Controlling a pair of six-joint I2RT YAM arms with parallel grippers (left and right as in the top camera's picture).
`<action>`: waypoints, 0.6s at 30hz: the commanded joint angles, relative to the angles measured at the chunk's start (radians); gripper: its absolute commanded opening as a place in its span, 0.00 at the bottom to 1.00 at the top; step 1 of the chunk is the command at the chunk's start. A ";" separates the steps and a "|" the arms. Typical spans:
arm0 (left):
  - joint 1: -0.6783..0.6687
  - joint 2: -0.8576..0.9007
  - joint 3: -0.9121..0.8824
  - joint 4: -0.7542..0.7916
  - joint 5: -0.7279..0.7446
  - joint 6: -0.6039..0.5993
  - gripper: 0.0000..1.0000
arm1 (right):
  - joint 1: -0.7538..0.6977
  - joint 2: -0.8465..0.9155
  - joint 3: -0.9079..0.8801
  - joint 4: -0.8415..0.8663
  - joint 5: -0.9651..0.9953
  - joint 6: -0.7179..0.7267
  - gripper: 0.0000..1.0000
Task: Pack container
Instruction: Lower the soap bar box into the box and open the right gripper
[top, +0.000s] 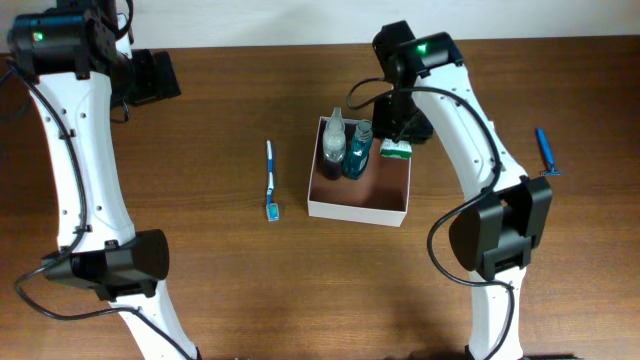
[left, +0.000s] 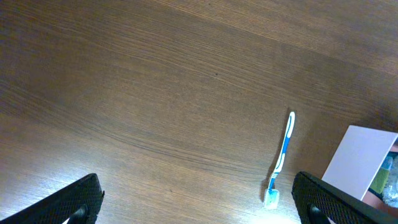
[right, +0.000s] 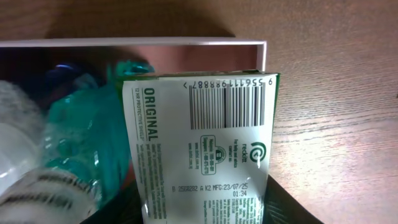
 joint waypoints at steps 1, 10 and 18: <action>0.004 -0.020 -0.001 0.000 0.003 0.016 0.99 | 0.008 0.003 -0.044 0.022 0.015 0.009 0.48; 0.004 -0.020 -0.001 0.000 0.003 0.016 0.99 | 0.010 0.003 -0.085 0.056 0.014 0.009 0.48; 0.004 -0.021 -0.001 0.000 0.003 0.016 0.99 | 0.010 0.003 -0.117 0.092 0.012 0.010 0.48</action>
